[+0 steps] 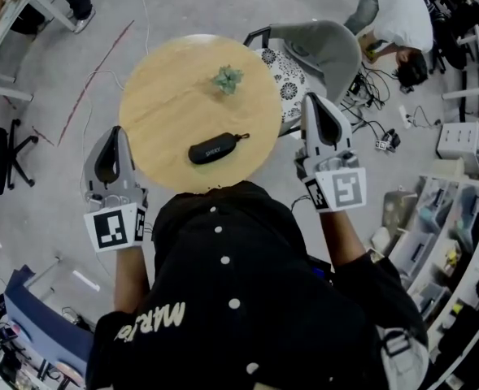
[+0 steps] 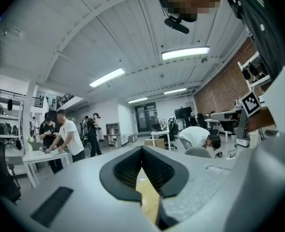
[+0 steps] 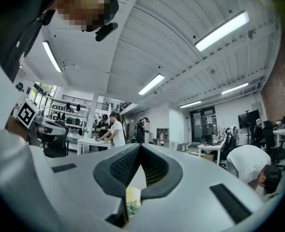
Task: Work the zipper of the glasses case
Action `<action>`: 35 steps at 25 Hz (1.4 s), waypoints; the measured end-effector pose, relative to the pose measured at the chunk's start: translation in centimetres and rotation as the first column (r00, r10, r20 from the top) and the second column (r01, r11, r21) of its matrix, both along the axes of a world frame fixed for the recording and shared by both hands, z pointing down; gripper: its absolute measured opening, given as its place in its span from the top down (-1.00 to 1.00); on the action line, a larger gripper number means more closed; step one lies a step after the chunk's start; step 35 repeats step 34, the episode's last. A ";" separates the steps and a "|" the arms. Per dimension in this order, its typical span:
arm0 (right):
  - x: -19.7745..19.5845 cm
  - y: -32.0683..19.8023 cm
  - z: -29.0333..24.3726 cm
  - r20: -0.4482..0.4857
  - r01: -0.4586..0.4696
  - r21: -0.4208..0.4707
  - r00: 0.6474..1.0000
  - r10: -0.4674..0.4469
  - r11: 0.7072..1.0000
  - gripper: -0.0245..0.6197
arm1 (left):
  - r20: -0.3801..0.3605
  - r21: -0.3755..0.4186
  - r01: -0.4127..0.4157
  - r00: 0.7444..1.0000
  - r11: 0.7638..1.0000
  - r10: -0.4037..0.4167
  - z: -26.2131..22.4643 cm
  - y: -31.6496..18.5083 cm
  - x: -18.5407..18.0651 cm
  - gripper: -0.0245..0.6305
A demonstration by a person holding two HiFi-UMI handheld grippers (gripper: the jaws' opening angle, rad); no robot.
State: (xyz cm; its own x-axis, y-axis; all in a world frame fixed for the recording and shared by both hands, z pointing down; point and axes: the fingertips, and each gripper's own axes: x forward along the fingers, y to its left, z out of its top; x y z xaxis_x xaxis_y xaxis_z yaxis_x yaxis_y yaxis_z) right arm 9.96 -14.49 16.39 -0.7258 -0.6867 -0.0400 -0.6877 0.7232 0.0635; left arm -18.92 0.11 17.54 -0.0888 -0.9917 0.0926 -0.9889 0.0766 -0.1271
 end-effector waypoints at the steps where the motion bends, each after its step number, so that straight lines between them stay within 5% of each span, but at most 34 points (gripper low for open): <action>1: 0.0 0.2 0.0 -0.003 0.003 0.005 1.000 -0.003 1.000 0.92 | 0.001 0.001 0.002 1.000 1.000 -0.002 0.0 0.1 0.1 0.91; 35: -2.7 0.3 0.9 -0.030 0.073 0.003 0.997 -0.073 0.997 0.92 | -0.010 0.016 0.007 1.000 1.000 -0.007 0.0 -0.2 0.7 0.91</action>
